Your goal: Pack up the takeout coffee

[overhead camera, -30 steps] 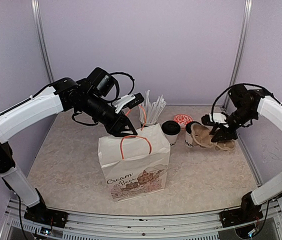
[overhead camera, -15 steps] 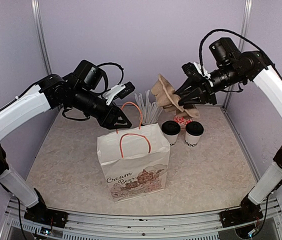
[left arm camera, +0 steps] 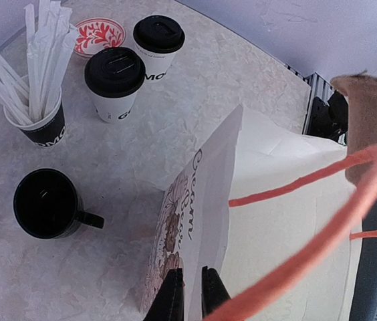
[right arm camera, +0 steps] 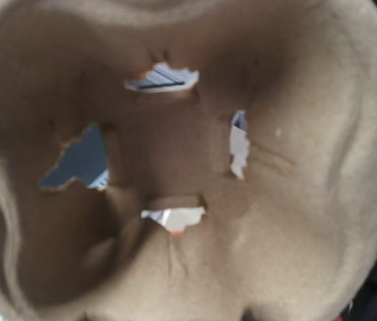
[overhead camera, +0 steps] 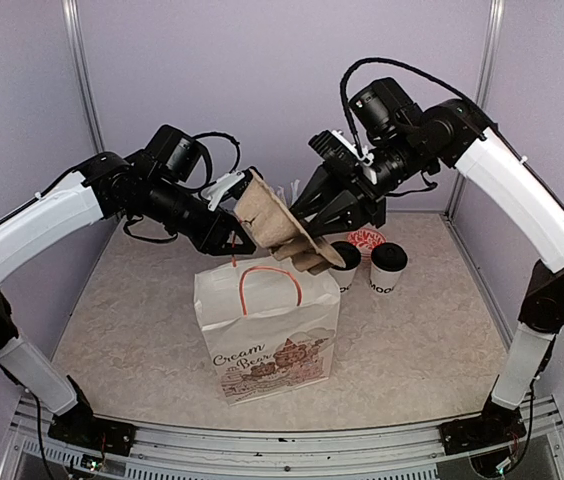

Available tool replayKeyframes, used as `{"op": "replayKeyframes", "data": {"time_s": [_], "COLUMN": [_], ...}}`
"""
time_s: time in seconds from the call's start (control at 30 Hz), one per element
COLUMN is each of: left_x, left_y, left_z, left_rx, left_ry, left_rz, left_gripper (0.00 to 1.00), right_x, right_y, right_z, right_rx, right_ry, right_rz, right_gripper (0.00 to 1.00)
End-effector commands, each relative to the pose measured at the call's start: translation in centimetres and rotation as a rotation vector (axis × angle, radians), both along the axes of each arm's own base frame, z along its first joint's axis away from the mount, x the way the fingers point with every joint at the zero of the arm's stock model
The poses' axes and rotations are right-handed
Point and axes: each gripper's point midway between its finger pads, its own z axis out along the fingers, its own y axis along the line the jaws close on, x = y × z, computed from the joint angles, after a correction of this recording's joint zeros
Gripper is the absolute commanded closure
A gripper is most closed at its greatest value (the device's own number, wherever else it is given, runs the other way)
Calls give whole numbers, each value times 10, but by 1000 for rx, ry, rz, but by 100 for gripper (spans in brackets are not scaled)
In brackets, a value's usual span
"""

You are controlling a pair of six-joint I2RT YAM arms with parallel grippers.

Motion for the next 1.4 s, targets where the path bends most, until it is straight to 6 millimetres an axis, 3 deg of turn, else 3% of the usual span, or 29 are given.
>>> {"op": "replayKeyframes", "data": {"time_s": [0.0,0.7,0.93,1.13,1.37], "left_x": [-7,-5,0,1,6], "left_y": [-1,8,8,9,13], "left_z": [10,9,3,2,2], "left_rx": [-53,-92,-90,-92,-93], "left_ry": [-7,4,23,29,33], "left_rz": [-28,-34,-26,-22,-5], "left_gripper": [90,97,99,99,98], "right_x": [-2,24,18,29,40], "right_y": [15,49,52,64,69], "right_z": [6,-43,-44,-56,-81], "right_rx": [54,2,2,-20,-64], "right_ry": [57,213,221,224,220], "right_rz": [44,4,15,-43,-106], "right_gripper": [79,79,79,79,80]}}
